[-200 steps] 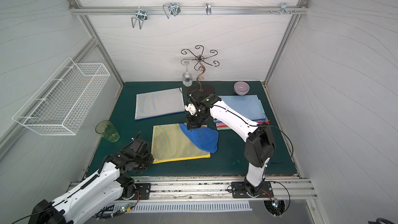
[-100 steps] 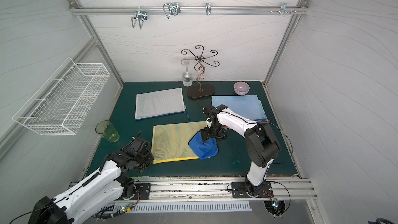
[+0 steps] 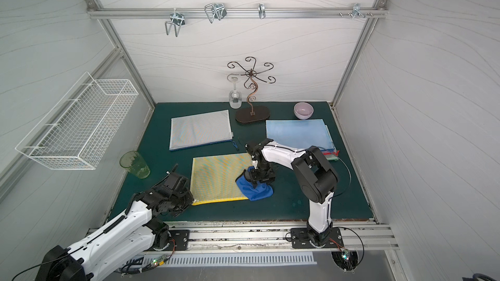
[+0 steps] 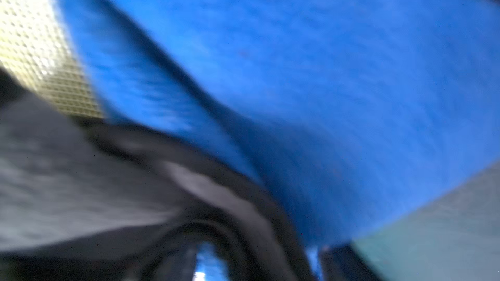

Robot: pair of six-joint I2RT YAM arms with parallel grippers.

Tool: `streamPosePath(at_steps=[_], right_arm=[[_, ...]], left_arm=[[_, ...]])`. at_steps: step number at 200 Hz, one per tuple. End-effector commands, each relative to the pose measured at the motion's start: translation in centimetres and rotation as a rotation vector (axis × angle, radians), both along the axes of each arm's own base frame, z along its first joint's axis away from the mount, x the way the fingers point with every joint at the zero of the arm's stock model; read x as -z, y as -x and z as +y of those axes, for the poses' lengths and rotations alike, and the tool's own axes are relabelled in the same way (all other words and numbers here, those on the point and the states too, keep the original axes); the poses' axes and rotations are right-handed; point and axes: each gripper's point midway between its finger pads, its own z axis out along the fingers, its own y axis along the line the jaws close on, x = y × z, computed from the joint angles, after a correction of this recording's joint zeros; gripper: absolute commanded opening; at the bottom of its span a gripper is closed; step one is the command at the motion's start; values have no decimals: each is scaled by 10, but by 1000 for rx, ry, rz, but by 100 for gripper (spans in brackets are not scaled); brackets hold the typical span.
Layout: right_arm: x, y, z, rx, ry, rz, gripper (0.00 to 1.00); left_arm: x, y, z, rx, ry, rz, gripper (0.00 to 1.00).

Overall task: Wipe the document bag
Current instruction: Wipe the dirt from the document bag.

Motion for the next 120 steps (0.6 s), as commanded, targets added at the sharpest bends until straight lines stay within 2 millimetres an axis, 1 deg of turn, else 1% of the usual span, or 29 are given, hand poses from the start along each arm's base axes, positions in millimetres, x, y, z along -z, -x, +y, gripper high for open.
streamPosePath(at_steps=[1, 2, 39, 52, 64, 74, 82, 89, 112, 120], right_arm=[[-21, -3, -11, 15, -5, -27, 2], [-22, -3, -12, 15, -3, -27, 0], [-69, -15, -21, -2, -12, -124, 0], [-88, -19, -17, -10, -38, -160, 0], [-103, -22, -6, -20, -81, -182, 0], [-112, -24, 10, -43, -127, -193, 0], [-116, -22, 29, -70, -179, -187, 0], [-115, -22, 48, -91, -223, -172, 0], [-112, -13, 125, -180, -425, -60, 0], [-108, -12, 151, -209, -487, -27, 0]], left_arm=[[14, -3, -2, 6, 9, -23, 0], [14, -3, -2, 6, 9, -24, 0], [14, -5, -3, 11, 7, -25, 0], [13, -7, -3, 12, 6, -29, 0], [13, -7, -3, 13, 6, -31, 0], [13, -7, -4, 12, 7, -29, 0], [13, -8, -4, 12, 9, -29, 0], [14, -8, -5, 13, 9, -28, 0], [16, -8, -6, 18, 7, -15, 0], [16, -8, -6, 20, 6, -11, 0]])
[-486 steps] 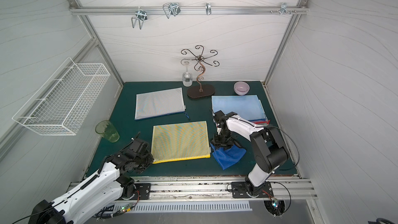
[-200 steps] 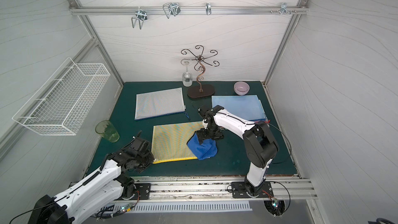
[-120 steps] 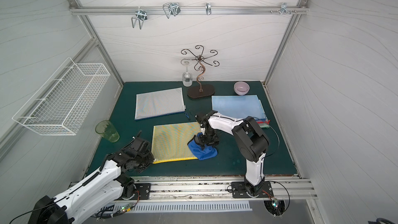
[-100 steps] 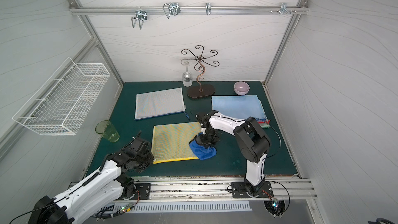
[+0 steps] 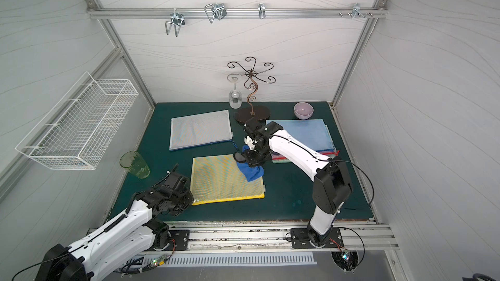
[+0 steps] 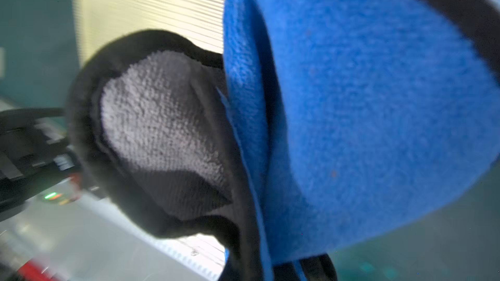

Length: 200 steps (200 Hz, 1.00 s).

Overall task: Wipe the document bag
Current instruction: Wipe the dirt from the document bag.

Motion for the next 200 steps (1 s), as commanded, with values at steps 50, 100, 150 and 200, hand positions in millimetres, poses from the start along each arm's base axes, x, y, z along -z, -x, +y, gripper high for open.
streamPosePath(at_steps=[50, 100, 150, 200], right_arm=[[61, 33, 168, -203, -342, 393, 0], [127, -72, 10, 56, 276, 33, 0], [88, -75, -68, 16, 428, -152, 0], [31, -32, 115, -170, -196, 8, 0]], left_arm=[[19, -2, -3, -3, 15, -4, 0], [20, 0, -2, -12, 15, 2, 0], [16, 0, 0, -21, 15, -18, 0], [14, -4, -3, -11, 18, -16, 0]])
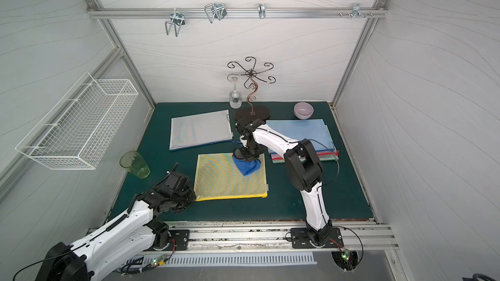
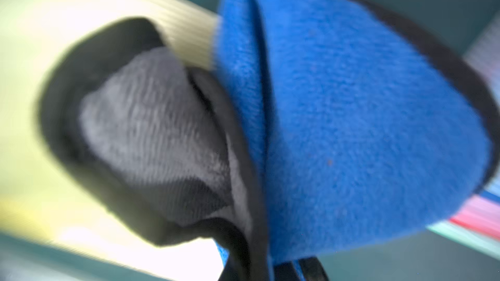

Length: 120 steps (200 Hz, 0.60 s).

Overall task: Wipe the document bag
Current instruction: Wipe the dirt from the document bag.

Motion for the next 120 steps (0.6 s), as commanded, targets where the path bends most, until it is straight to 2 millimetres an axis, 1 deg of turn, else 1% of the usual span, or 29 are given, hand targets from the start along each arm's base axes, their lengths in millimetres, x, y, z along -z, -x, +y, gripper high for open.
streamPosePath(at_steps=[1, 14, 30, 37, 47, 61, 76, 88, 105, 110, 120], right_arm=[[-23, 27, 81, -107, -282, 127, 0], [-9, 25, 102, -105, -302, 172, 0], [11, 17, 116, -97, -302, 186, 0], [21, 11, 119, -86, -292, 172, 0], [34, -4, 120, -54, -273, 131, 0], [48, -25, 112, 6, -234, 71, 0], [53, -48, 93, 73, -193, 3, 0], [54, -61, 71, 126, -157, -53, 0], [55, -72, 20, 198, 17, -149, 0], [57, -70, 2, 204, 94, -163, 0], [58, -66, -28, 193, 223, -187, 0]], left_arm=[[15, 13, 6, -1, -31, 66, 0], [15, 13, 5, 4, -33, 72, 0], [16, 13, 5, 9, -34, 77, 0], [16, 13, 5, 10, -34, 78, 0], [16, 13, 4, 11, -34, 79, 0], [15, 12, 4, 13, -32, 78, 0], [14, 11, 3, 20, -34, 79, 0], [14, 11, 3, 23, -37, 82, 0], [13, 9, 2, 26, -36, 77, 0], [12, 9, 2, 26, -35, 74, 0], [11, 8, 1, 26, -33, 68, 0]])
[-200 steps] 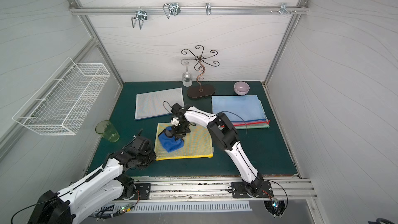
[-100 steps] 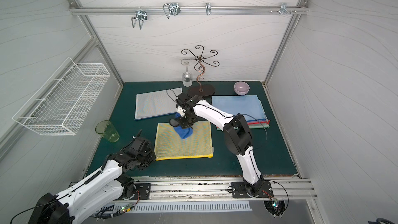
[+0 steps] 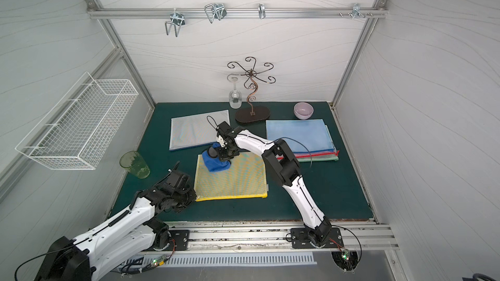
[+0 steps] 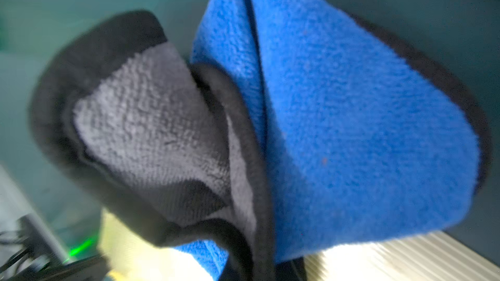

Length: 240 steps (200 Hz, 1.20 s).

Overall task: Wipe the document bag
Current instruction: Wipe the dirt from the document bag.

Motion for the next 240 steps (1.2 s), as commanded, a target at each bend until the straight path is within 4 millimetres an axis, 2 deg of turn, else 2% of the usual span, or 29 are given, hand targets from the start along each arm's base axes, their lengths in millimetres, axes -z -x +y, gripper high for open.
streamPosePath(at_steps=[1, 21, 30, 41, 53, 75, 91, 111, 133, 143, 154, 175, 187, 199, 207, 215, 223, 231, 240], right_arm=[[-5, -18, -87, 95, 337, -134, 0], [-12, -2, -138, 79, 511, -151, 0], [-23, 8, -148, 67, 514, -154, 0], [-38, 22, -147, 25, 487, -158, 0], [-55, 42, -131, -60, 418, -150, 0], [-78, 109, -59, -310, 148, -10, 0], [-81, 140, -19, -342, -39, 170, 0], [-68, 153, 5, -298, -149, 319, 0], [-44, 151, 7, -240, -140, 381, 0], [-35, 144, -4, -205, -93, 343, 0], [-27, 134, -28, -148, -33, 308, 0], [-22, 116, -97, -10, 113, 241, 0], [-22, 108, -154, 69, 299, 164, 0], [-32, 103, -201, 126, 458, 73, 0], [-42, 99, -219, 157, 509, 16, 0], [-54, 95, -227, 171, 527, -34, 0], [-63, 90, -227, 167, 524, -73, 0], [-73, 86, -216, 145, 496, -99, 0], [-85, 82, -191, 96, 424, -117, 0]], left_arm=[[11, 8, 2, 14, -14, 38, 0], [9, 6, 2, 13, -15, 27, 0], [9, 6, 2, 13, -15, 24, 0], [8, 5, 2, 13, -16, 20, 0], [5, 5, 3, 13, -18, 15, 0], [0, 2, 3, 8, -17, -7, 0], [-2, -1, 3, 3, -18, -19, 0], [-3, -2, 2, 1, -12, -20, 0], [-4, -3, 1, 2, -11, -24, 0], [-5, -5, 1, 0, -9, -31, 0], [-6, -6, 0, 1, -5, -33, 0], [-6, -5, -1, 4, 0, -33, 0], [-6, -6, -1, 7, 0, -34, 0], [-5, -5, -1, 7, 2, -34, 0], [-6, -6, -2, 7, 4, -36, 0], [-5, -5, -2, 7, 6, -36, 0], [-6, -6, -2, 8, 7, -38, 0], [-6, -6, -2, 9, 6, -39, 0], [-7, -7, -3, 14, 6, -41, 0]])
